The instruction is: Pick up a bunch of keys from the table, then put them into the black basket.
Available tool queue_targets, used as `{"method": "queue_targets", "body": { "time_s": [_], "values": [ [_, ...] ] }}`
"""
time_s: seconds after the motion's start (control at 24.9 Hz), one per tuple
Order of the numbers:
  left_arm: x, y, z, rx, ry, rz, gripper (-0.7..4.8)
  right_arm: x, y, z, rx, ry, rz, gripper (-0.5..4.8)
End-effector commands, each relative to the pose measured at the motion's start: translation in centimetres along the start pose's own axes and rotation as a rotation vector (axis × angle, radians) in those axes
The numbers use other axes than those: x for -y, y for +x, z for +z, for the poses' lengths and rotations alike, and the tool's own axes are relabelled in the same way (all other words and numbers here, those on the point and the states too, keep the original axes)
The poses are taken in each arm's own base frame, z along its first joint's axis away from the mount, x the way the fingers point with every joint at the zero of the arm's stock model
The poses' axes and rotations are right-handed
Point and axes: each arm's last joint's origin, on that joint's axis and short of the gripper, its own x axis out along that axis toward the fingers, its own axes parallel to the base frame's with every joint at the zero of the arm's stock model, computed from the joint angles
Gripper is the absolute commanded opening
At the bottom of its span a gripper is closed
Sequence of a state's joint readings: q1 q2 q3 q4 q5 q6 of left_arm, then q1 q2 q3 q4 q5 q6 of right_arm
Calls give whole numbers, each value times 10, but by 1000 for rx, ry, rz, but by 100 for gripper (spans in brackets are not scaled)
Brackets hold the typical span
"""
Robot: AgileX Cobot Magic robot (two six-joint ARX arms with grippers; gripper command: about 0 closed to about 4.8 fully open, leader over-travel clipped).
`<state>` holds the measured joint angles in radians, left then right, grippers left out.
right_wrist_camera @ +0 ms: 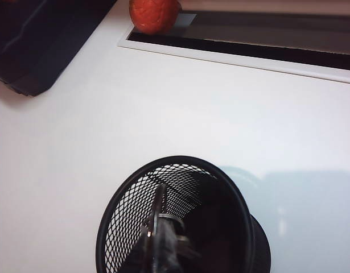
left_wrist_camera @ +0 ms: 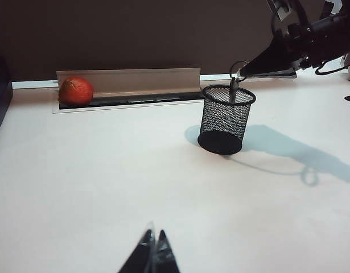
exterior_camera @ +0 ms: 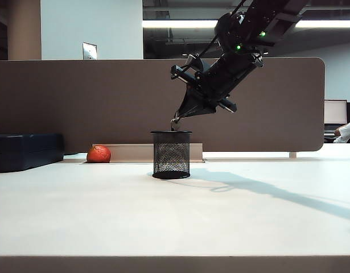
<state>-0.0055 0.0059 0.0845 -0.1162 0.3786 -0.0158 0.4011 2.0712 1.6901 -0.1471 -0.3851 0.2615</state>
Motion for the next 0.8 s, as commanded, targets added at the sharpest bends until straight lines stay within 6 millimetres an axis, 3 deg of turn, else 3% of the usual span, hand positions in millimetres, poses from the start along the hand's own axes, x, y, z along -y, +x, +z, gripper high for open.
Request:
{"method": "queue_targets", "body": {
  "time_s": [0.04,0.16,0.36,0.52,0.8],
  "values": [
    [0,0,2,10,5,-3,-6,-4,-2,4,17,-9,28,24],
    [0,0,2,10,5,-3,-6,-4,-2,4,11,0,45,142],
    [0,0,2,10,5,-3,-6,-4,-2,4,10,16,45,145],
    [0,0,2,9,5,-3,-6,-4,-3,4,12,15,45,-12],
    [0,0,1,6,4,-3,-6,-5,-4,6,21,11,44,-9]
  ]
}}
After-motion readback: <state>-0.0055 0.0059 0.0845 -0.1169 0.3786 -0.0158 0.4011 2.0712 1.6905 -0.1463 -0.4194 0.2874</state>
